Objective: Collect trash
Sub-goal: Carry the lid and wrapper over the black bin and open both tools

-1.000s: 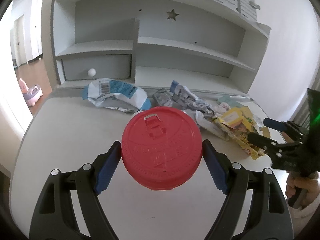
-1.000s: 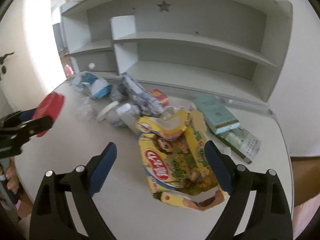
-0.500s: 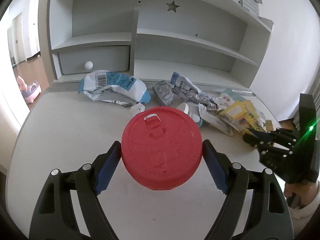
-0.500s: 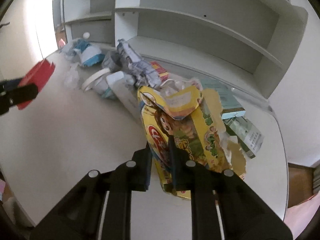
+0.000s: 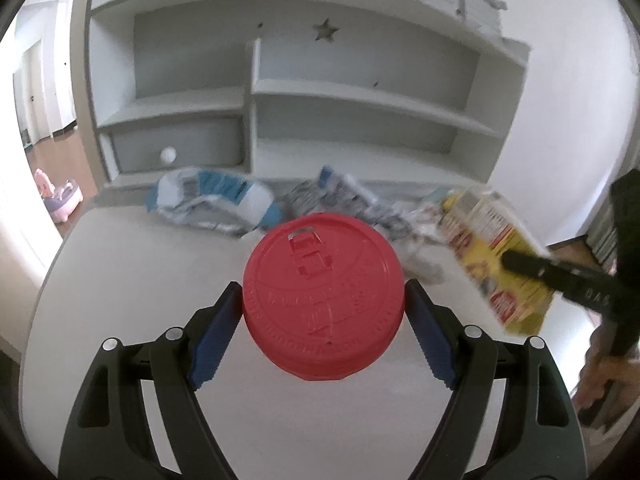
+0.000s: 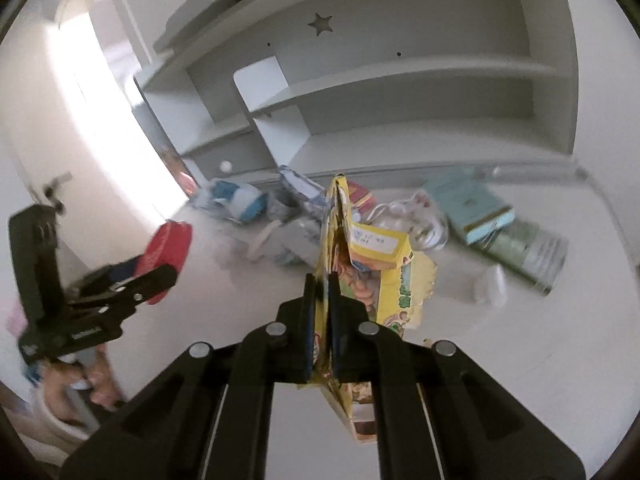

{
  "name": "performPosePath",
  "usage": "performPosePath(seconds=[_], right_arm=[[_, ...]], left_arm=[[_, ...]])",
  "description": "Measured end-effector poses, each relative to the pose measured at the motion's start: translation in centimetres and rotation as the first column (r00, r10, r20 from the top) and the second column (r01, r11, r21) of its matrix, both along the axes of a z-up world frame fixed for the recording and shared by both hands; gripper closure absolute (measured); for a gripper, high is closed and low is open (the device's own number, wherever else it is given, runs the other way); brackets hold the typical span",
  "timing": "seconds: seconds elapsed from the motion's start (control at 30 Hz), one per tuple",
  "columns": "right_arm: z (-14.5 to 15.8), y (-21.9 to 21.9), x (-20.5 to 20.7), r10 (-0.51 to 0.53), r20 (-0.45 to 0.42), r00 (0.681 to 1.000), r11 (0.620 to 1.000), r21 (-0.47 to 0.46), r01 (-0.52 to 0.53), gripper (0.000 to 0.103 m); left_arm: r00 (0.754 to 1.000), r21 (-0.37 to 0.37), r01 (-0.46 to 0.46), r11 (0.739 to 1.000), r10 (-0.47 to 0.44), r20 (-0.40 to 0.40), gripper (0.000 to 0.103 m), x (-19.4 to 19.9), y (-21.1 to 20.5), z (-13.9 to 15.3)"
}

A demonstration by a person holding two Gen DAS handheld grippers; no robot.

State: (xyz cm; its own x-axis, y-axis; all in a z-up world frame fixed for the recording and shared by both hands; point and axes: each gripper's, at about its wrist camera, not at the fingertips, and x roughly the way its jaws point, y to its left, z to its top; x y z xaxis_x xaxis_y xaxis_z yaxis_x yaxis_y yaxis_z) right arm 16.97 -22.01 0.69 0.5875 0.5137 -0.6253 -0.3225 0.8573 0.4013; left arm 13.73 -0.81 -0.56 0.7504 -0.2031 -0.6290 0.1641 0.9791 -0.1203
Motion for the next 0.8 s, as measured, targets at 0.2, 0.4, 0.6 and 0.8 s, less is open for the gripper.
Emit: performPosePath(seconds=[0.2,0.4,0.6,0.8], right_arm=[[6.8,-8.4,-5.1,-0.141,0.128,0.982,0.973,0.199,0.114,0.096],[9.8,-22.5,-16.3,-0.504,0.156,0.85,0.857,0.217,0.468,0.096],[2.7,-34.0,-23.4,-0.728,-0.048,0.684,0.664,0.198,0.721,0.096],[-10.2,-39.6,-25.2,-0.751,-0.326,0.574,0.582,0.083,0.809,0.096]], left_arm=[[0.965,-0.007,0.256,0.967,-0.255,0.062,0.024,-1.5,-10.1,3.0],[0.769,-0.01,0.637,0.77,-0.635,0.074,0.024,-8.2,-26.1,3.7],[0.57,-0.028,0.819,0.573,-0.819,-0.073,0.024,-14.9,-38.6,-2.9],[0.563,0.21,0.826,0.523,-0.783,-0.262,0.024,-18.1,-46.8,-16.6]])
